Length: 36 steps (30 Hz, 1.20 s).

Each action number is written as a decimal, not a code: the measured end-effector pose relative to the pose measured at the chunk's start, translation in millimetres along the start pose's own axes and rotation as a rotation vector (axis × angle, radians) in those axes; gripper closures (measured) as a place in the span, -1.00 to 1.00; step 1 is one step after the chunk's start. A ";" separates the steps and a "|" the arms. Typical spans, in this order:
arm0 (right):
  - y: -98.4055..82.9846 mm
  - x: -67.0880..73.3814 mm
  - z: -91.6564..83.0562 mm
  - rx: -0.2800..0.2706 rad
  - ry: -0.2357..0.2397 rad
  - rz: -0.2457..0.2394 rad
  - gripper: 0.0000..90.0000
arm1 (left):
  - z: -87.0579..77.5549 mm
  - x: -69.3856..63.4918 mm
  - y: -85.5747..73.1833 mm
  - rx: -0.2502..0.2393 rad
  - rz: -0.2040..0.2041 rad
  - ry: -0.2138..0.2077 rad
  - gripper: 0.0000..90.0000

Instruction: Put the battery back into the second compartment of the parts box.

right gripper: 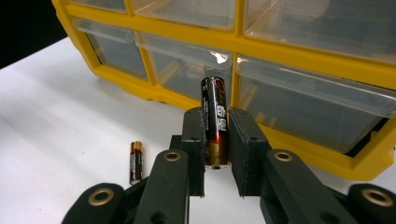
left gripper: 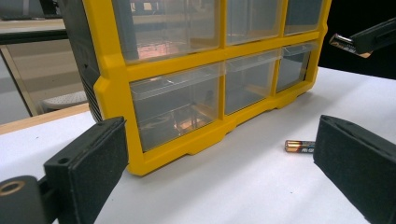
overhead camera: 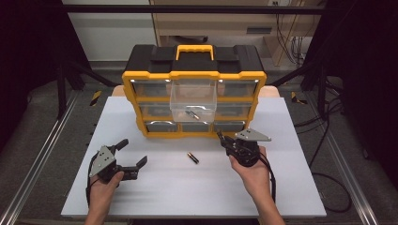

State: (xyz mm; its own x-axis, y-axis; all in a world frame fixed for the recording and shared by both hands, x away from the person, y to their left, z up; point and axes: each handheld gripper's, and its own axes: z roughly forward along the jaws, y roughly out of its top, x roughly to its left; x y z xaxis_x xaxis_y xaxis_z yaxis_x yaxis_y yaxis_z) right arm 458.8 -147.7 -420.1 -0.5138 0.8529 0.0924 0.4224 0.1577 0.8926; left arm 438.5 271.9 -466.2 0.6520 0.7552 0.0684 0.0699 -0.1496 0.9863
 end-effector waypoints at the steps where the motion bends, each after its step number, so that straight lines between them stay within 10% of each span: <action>1: 0.4 -0.2 -0.6 -0.002 0.001 0.000 0.71 | 0.0 -0.1 0.0 0.000 0.000 0.000 -0.93; 36: 30.0 -8.9 -32.9 -0.101 -0.014 0.025 0.71 | 0.2 -2.1 0.0 0.005 0.006 -0.004 -0.94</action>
State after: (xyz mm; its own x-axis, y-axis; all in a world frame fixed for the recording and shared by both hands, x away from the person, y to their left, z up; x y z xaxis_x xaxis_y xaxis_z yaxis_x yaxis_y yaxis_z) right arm 451.5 -167.0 -379.6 -0.4931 0.8630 0.1098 0.3575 0.0860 0.9299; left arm 437.3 270.2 -466.4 0.6554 0.7517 0.0732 0.0702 -0.1571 0.9851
